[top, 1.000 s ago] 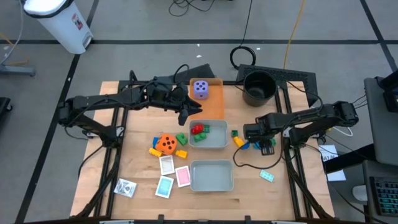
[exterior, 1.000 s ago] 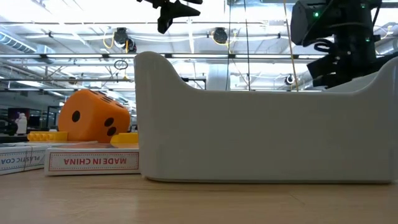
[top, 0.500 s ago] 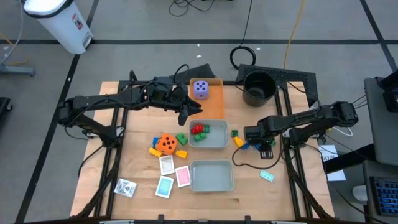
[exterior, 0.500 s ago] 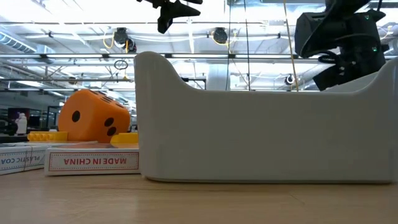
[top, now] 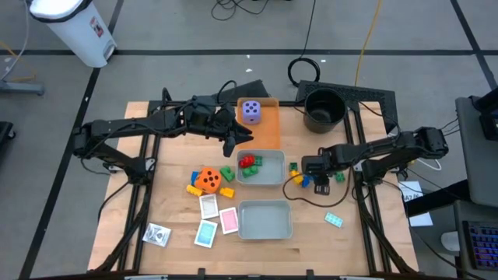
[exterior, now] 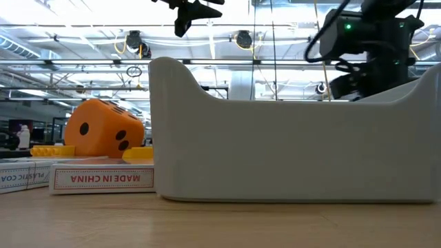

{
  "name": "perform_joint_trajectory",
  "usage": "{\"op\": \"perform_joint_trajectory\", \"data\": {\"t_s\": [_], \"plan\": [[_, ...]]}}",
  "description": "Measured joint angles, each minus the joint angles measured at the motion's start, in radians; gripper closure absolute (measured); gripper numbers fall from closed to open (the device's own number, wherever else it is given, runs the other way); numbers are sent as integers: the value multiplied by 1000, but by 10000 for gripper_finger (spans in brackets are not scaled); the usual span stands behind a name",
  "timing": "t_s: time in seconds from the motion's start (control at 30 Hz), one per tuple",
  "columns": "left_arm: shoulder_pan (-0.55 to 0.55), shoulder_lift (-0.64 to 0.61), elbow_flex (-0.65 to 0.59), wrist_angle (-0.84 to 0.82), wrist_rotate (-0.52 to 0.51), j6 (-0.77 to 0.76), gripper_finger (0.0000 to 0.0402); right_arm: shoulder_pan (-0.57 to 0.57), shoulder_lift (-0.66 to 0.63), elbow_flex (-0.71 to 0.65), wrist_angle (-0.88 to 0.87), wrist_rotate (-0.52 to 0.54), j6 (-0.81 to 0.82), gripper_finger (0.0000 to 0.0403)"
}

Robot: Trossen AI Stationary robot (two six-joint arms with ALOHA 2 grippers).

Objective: Pick & Place Toys
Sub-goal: Put the light blue game piece into the top gray bin

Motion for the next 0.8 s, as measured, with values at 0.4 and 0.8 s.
{"op": "perform_joint_trajectory", "data": {"t_s": [0.4,0.8], "plan": [[0,0,0,-3,0,-14,275,-80,-92,0,-35,65,173,239],[0,0,0,-23,0,-1,275,-83,-200,0,-83,15,496,237]]}}
